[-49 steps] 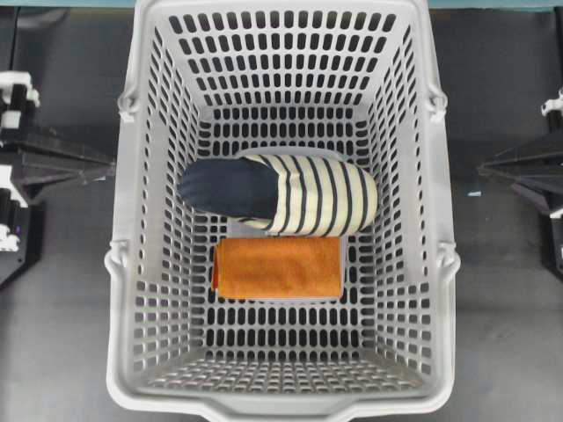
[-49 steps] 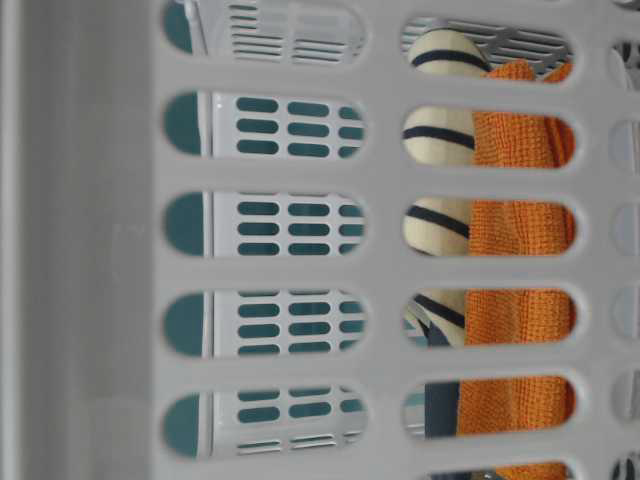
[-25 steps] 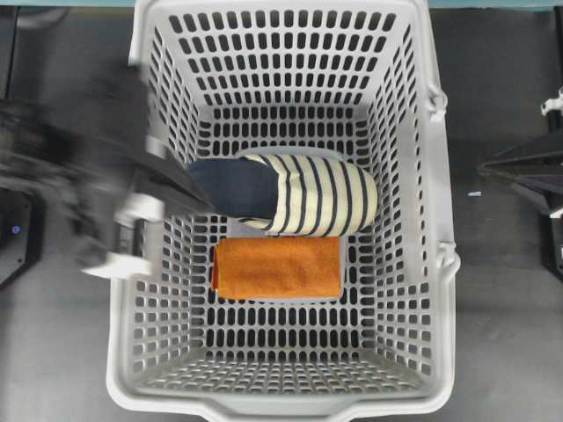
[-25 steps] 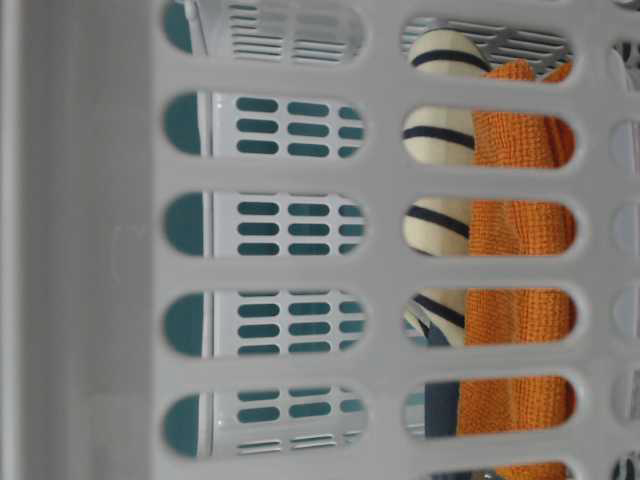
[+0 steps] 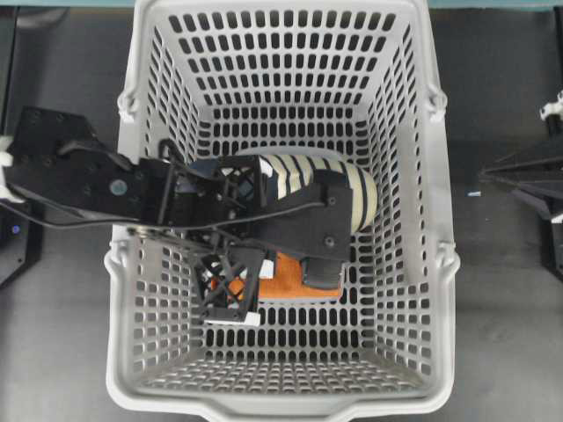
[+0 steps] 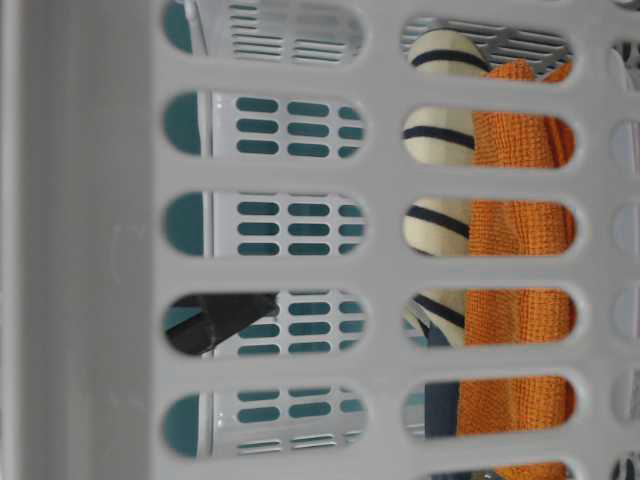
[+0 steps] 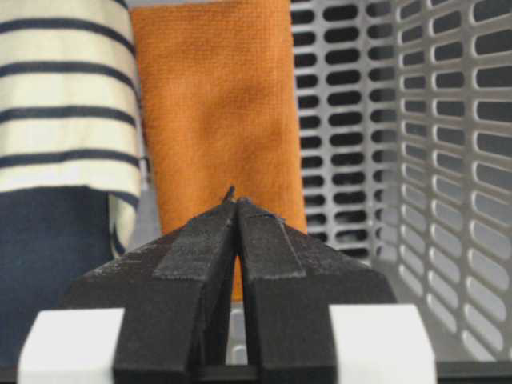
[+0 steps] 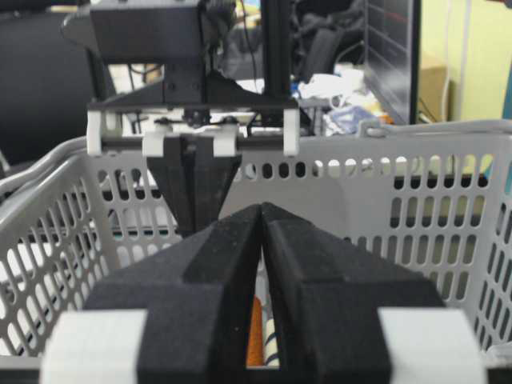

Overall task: Pick up the orange cloth from the shopping basket with the left arm.
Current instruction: 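Close the left gripper on the orange cloth's edge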

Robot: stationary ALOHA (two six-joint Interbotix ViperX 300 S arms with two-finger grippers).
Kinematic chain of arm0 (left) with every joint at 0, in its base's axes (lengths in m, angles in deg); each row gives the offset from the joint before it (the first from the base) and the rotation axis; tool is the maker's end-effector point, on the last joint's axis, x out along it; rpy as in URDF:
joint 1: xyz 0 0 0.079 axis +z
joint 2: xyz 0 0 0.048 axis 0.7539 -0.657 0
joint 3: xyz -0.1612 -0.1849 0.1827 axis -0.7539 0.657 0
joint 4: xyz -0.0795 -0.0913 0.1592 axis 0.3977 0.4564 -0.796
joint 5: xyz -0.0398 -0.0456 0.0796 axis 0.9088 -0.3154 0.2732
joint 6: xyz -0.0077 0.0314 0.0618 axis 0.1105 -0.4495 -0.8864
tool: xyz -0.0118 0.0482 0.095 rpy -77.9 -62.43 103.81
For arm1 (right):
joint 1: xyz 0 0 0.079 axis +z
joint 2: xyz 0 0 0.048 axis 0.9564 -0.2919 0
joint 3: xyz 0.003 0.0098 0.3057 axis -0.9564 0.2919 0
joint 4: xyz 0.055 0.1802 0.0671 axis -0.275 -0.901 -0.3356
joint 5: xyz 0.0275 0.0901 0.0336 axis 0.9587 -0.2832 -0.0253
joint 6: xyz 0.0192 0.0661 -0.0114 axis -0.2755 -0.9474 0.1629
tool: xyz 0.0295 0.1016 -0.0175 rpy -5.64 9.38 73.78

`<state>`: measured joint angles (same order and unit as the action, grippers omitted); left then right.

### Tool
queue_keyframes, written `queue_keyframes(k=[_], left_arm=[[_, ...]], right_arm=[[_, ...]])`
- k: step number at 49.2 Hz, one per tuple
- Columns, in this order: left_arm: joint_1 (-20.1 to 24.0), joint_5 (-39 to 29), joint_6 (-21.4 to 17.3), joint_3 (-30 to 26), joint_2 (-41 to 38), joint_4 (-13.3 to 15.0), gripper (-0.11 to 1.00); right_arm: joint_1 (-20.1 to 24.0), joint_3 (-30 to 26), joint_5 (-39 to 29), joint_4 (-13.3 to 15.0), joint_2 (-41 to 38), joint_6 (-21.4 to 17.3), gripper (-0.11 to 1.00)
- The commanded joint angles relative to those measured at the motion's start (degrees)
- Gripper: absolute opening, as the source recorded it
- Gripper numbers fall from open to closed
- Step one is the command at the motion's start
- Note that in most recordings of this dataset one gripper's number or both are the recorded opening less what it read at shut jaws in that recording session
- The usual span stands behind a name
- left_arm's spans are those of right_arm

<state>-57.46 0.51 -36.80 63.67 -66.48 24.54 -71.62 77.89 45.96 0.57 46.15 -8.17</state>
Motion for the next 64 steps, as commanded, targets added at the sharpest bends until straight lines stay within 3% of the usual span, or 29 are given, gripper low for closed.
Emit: queue_keyframes(k=[1, 5, 15, 20, 36, 54, 58, 64], left_arm=[[-0.2, 0.4, 0.0, -1.2, 0.4, -0.2, 0.02], [-0.2, 0.5, 0.1, -1.0, -0.7, -0.2, 0.17], [-0.3, 1.3, 0.4, -0.4, -4.1, -0.3, 0.76], [-0.3, 2.0, 0.3, -0.2, -5.4, -0.2, 0.91], [0.2, 10.7, 0.4, 5.2, -8.7, -0.3, 0.91], [0.2, 13.8, 0.0, 7.6, -9.5, -0.3, 0.88], [0.2, 13.8, -0.1, 7.3, -9.4, -0.2, 0.78], [0.2, 13.6, -0.6, 6.9, -8.4, -0.3, 0.47]], right_arm=[[0.2, -0.4, 0.3, -0.3, -0.2, 0.0, 0.00], [0.2, -0.3, 0.3, -0.3, -0.2, 0.0, 0.00], [0.2, 0.1, 0.3, -0.3, -0.1, 0.0, 0.00], [0.2, 0.1, 0.2, -0.3, 0.1, 0.0, 0.00], [0.2, 0.4, 0.2, -0.3, 1.1, 0.0, 0.00], [-0.1, 0.9, 0.2, -0.3, 1.1, 0.0, 0.00], [-0.1, 0.9, 0.2, -0.3, 1.1, 0.0, 0.00], [-0.1, 1.0, 0.2, -0.3, 1.1, 0.0, 0.00]])
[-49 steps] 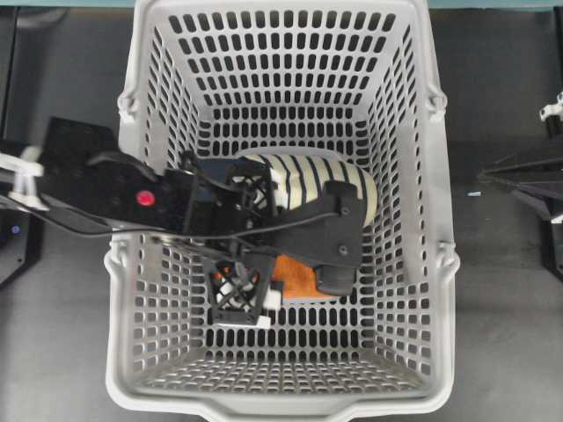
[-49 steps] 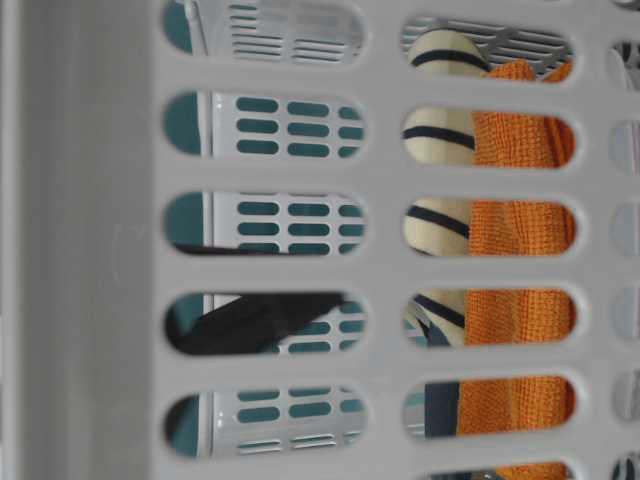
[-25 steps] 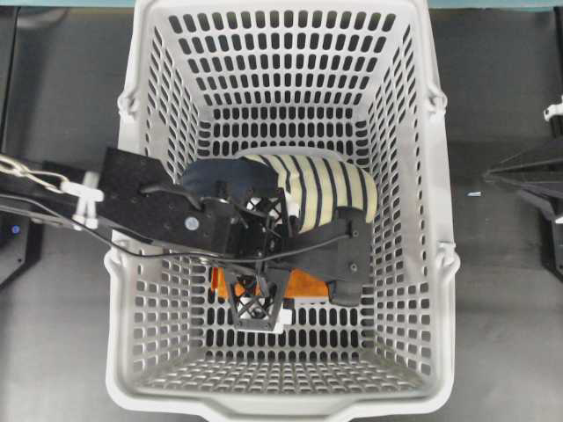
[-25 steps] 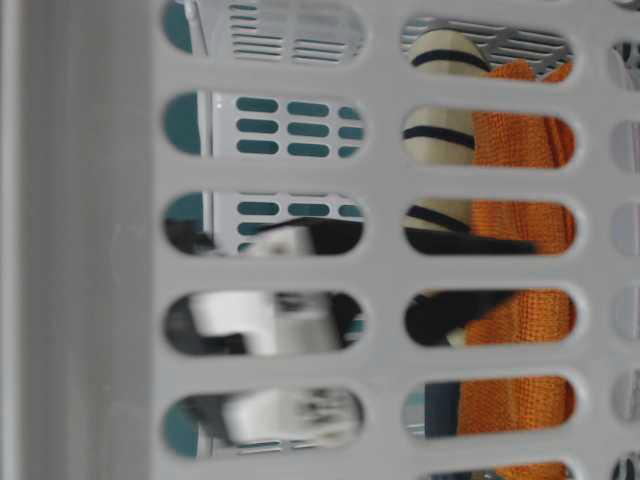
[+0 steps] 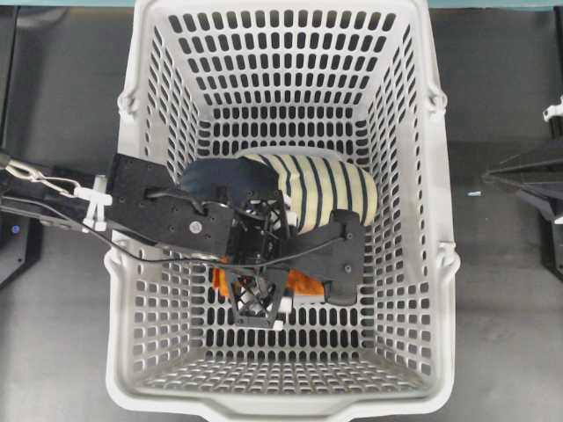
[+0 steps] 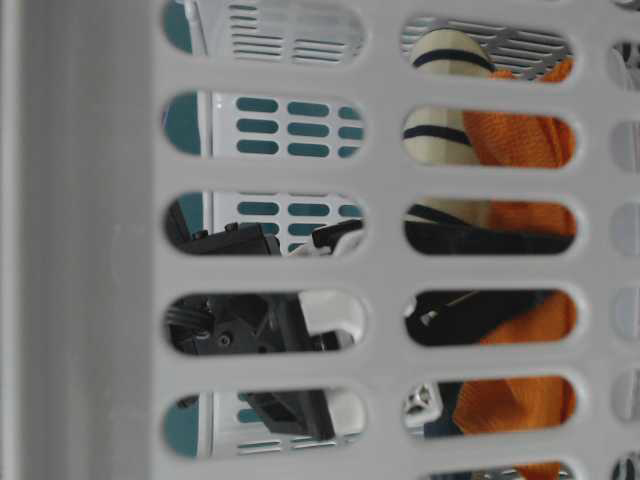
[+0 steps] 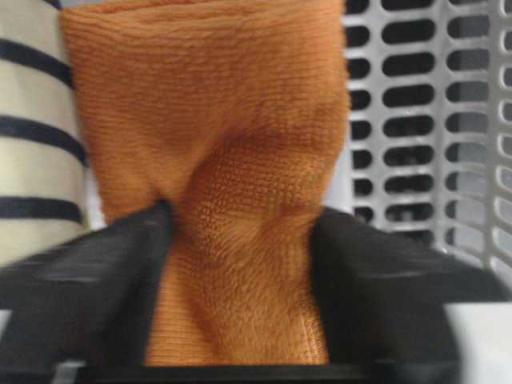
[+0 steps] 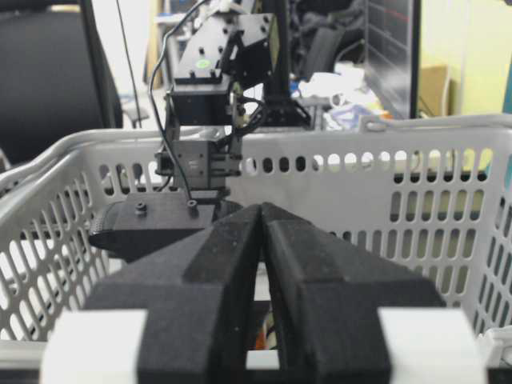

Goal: Pick up the orange cloth from the shopping basket with the left arm.

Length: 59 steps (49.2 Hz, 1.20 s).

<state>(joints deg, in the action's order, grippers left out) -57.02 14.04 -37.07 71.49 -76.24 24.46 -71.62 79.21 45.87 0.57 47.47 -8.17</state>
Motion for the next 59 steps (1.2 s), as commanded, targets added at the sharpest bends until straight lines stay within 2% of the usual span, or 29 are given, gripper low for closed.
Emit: queue_keyframes(k=[1, 4, 7, 14, 26, 34, 41, 47, 59], left_arm=[[-0.3, 0.1, -0.4, -1.0, 1.7, -0.2, 0.41], [-0.2, 0.0, -0.7, -1.3, 2.7, -0.2, 0.24], [0.2, -0.4, -0.7, -1.9, 3.7, -0.2, 0.14], [0.3, -4.3, -0.8, -5.6, 6.4, -0.2, 0.14], [0.8, -18.0, -0.8, -20.8, 9.2, -0.2, 0.14], [1.2, -28.7, -0.8, -32.4, 8.6, -0.2, 0.14], [1.1, -36.5, -0.8, -39.6, 6.4, -0.2, 0.14], [1.4, -40.7, -0.7, -42.5, 4.7, -0.2, 0.14], [1.8, -41.2, -0.7, -42.7, 4.6, -0.3, 0.14]], right_arm=[[-0.1, -0.3, 0.3, -0.2, -0.3, 0.0, 0.00], [-0.1, -0.2, 0.3, -0.3, -0.3, 0.0, 0.00], [-0.1, -0.2, 0.3, -0.3, -0.3, 0.0, 0.00], [-0.1, -0.2, 0.3, -0.3, -0.2, 0.0, 0.00], [-0.4, 0.0, 0.3, -0.3, 0.4, 0.0, 0.00], [-0.4, 0.1, 0.4, -0.3, 1.0, 0.0, 0.00], [-0.5, 0.2, 0.3, -0.3, 1.4, 0.1, 0.00], [-0.5, 0.3, 0.3, -0.2, 1.7, 0.0, 0.00], [-0.5, 0.4, 0.3, -0.3, 1.8, 0.0, 0.00]])
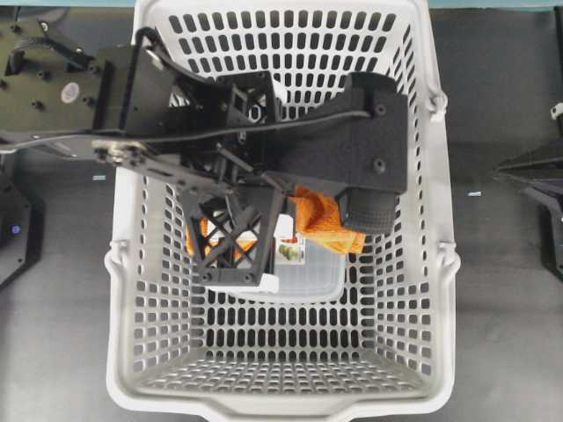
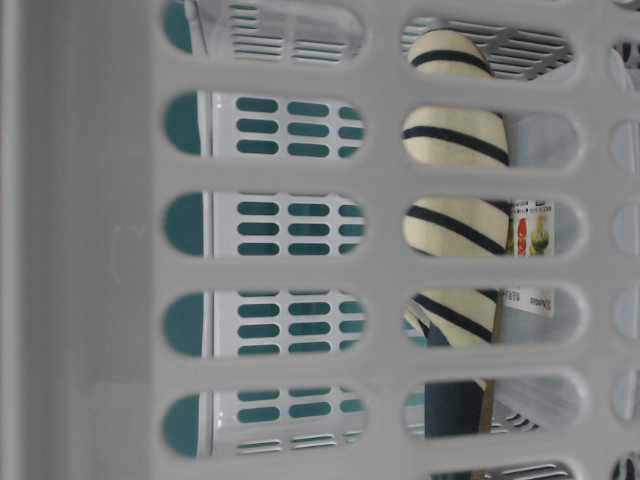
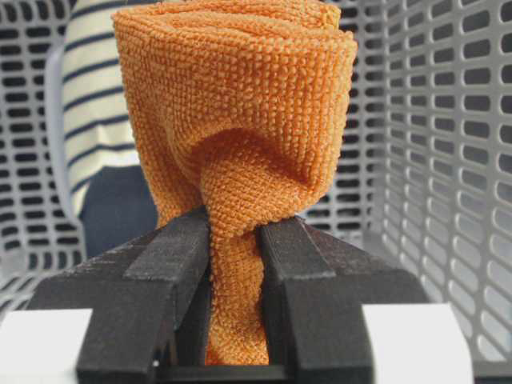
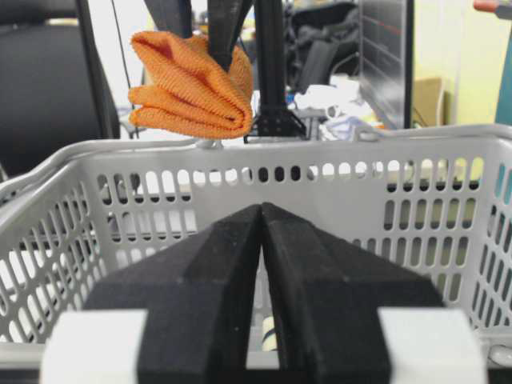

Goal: Pick up the orange cloth from the shopping basket with the left arm.

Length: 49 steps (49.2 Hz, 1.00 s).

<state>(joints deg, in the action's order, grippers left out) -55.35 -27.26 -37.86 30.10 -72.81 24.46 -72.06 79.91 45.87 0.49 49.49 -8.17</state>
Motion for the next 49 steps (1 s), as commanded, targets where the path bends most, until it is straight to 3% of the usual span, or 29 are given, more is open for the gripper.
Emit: queue_keyframes(k=[1, 49], left_arm=[[0.1, 0.1, 0.1, -1.3, 1.1, -0.2, 0.14], [0.4, -0.1, 0.0, -0.8, 0.7, -0.2, 0.14]], right_arm=[[-0.2, -0.4, 0.3, -0.1, -0.3, 0.0, 0.00], [-0.3, 0.1, 0.3, -0.2, -0.2, 0.0, 0.00]])
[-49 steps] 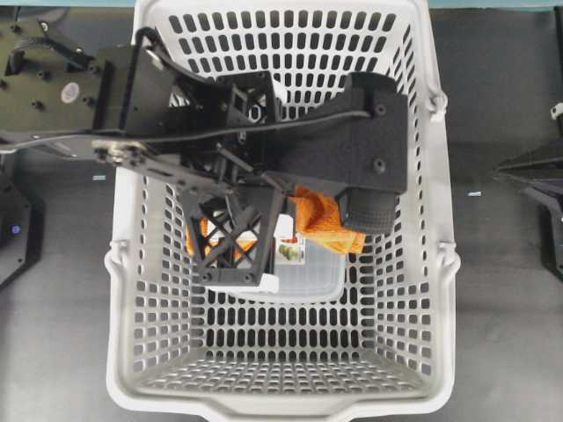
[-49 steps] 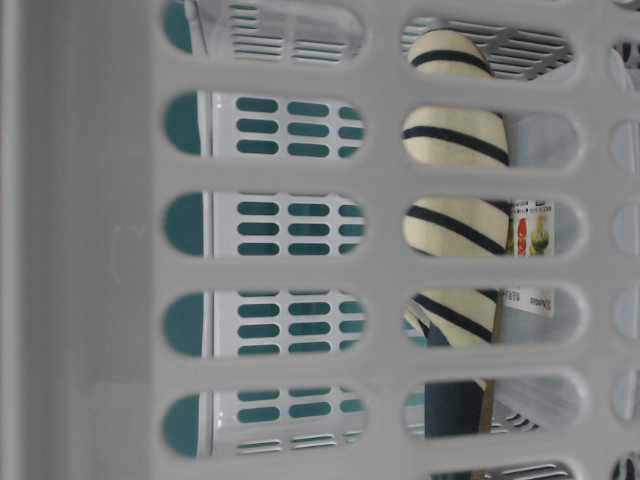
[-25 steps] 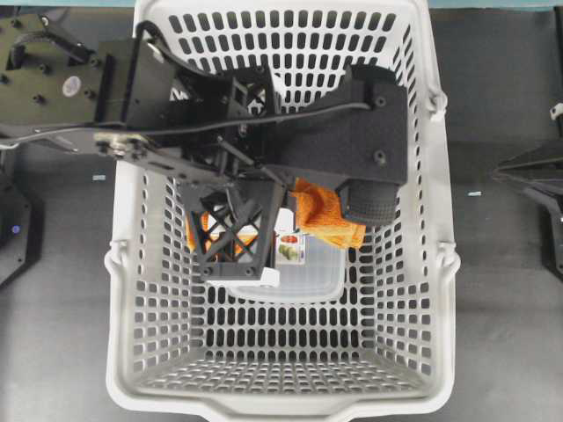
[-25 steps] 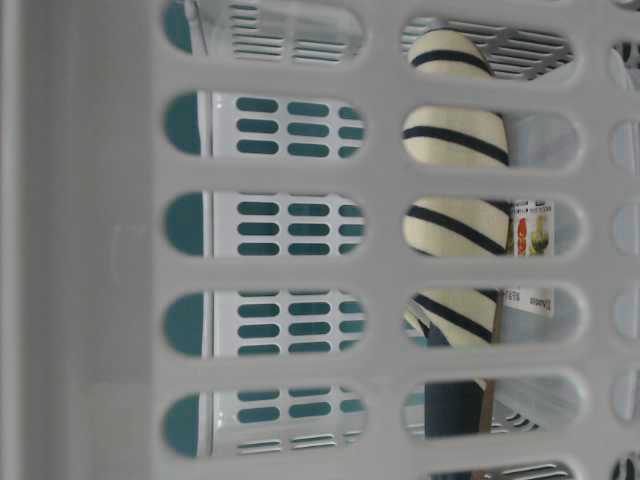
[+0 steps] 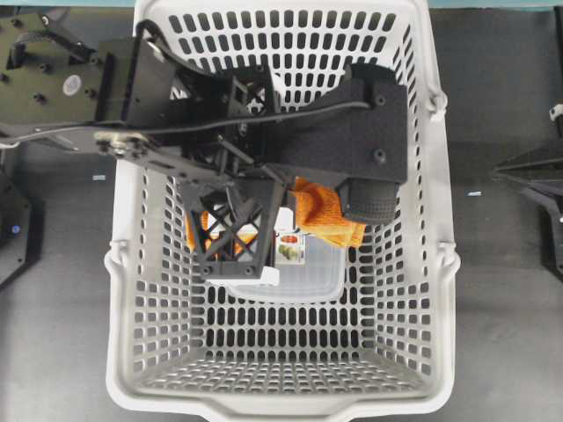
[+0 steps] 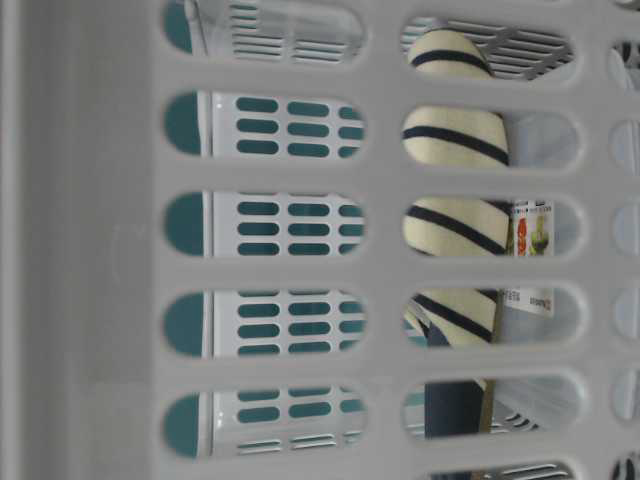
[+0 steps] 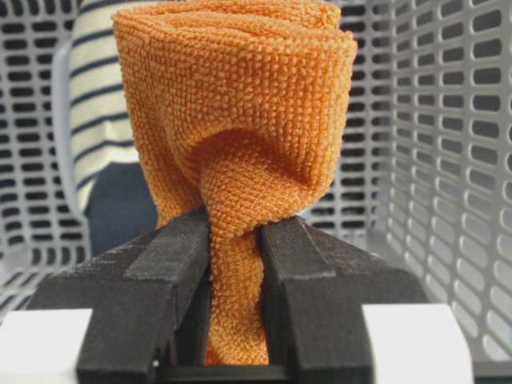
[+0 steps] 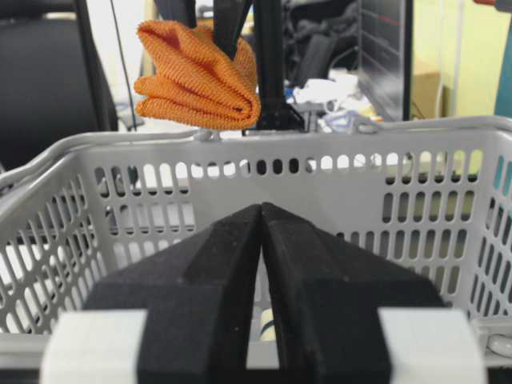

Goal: Pick up the orange cloth from the shopping basket with the left arm.

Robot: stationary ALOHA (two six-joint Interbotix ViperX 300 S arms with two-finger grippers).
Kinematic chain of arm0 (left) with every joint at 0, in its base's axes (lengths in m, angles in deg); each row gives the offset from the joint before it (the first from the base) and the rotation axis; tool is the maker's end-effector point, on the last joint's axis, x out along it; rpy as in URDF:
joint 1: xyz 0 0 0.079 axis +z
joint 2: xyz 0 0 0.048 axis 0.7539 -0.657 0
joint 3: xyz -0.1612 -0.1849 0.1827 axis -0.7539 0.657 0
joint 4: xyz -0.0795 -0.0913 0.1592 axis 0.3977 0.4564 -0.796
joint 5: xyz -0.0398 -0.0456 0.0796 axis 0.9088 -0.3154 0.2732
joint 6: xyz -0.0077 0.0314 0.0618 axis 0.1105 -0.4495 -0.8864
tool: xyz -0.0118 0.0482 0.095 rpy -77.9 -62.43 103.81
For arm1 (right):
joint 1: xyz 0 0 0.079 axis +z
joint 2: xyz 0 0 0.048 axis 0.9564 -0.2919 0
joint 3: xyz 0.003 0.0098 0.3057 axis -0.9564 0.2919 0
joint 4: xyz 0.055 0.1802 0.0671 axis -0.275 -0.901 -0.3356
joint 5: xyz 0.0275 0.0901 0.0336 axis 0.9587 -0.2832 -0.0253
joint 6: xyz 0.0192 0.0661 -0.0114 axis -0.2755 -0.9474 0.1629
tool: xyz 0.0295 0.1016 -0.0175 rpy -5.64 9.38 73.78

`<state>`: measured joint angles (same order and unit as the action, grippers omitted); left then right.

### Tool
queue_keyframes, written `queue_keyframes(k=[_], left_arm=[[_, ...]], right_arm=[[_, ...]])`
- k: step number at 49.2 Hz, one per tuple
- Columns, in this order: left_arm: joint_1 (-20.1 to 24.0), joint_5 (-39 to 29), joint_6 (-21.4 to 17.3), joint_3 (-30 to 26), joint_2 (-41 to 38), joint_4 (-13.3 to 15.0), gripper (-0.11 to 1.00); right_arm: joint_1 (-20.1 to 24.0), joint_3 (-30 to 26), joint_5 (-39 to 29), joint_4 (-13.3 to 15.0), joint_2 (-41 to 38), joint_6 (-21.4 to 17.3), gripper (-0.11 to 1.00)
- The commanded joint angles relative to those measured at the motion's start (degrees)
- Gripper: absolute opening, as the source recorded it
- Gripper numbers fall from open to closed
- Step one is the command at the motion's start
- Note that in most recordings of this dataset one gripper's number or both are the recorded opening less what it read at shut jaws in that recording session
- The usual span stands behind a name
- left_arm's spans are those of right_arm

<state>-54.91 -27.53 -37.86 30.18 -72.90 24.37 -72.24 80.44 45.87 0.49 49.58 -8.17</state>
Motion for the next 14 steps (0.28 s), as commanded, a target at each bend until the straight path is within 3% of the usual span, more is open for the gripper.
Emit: queue_keyframes(k=[1, 14], left_arm=[[0.1, 0.2, 0.0, -0.9, 0.8, -0.1, 0.14], [0.0, 0.1, 0.1, -0.7, 0.8, -0.1, 0.14]], right_arm=[[-0.1, -0.4, 0.3, -0.1, -0.3, 0.0, 0.00], [-0.1, -0.2, 0.3, -0.2, -0.1, 0.0, 0.00]])
